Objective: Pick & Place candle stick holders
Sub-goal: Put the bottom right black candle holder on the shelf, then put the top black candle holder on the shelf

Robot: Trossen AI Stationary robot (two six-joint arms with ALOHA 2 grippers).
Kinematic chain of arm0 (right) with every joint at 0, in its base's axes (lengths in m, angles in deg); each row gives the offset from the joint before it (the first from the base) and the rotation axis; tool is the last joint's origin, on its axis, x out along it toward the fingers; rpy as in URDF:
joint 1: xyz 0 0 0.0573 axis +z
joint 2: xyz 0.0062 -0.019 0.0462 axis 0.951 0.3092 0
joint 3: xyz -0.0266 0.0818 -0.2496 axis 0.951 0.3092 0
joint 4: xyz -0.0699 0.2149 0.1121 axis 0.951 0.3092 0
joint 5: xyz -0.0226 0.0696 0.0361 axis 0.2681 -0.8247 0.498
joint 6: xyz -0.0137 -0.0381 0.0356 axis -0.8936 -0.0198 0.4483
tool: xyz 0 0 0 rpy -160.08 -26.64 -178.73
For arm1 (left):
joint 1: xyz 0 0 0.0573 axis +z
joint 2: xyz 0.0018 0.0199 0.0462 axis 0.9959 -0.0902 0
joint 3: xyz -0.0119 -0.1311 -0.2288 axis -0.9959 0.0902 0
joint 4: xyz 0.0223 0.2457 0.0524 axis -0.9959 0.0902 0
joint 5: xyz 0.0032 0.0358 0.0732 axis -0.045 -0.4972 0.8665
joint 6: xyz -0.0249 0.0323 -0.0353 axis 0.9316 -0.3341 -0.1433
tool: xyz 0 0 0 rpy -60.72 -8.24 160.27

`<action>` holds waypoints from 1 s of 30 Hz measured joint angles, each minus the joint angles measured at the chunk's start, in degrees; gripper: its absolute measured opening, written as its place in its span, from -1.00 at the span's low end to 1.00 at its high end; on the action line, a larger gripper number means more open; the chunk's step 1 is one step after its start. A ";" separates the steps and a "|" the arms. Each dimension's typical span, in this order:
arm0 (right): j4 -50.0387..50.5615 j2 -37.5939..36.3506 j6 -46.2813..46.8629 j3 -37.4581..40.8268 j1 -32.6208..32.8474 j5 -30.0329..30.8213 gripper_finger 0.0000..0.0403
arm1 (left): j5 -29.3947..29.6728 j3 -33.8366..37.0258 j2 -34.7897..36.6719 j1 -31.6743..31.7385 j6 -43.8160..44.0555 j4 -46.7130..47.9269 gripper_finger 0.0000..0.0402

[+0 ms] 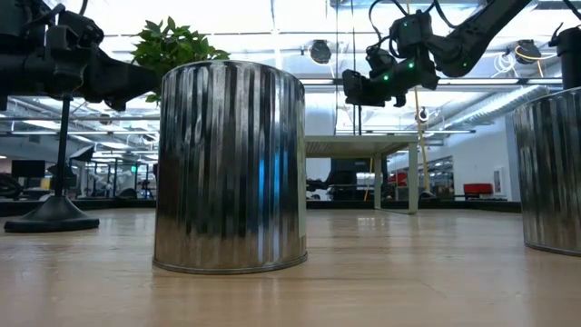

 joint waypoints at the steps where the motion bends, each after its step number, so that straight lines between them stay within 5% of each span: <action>1: -0.02 0.00 0.11 0.00 -0.01 0.00 -0.42 | 0.00 0.00 0.02 0.00 0.39 0.02 -0.28; 15: 12.60 -8.00 0.14 0.04 0.50 0.09 -0.13 | -0.04 0.00 0.01 0.00 2.32 4.06 -0.28; 30: 47.64 -20.26 4.63 0.04 6.91 -0.29 -0.12 | 1.28 -0.02 -0.01 -3.91 5.92 7.58 -0.28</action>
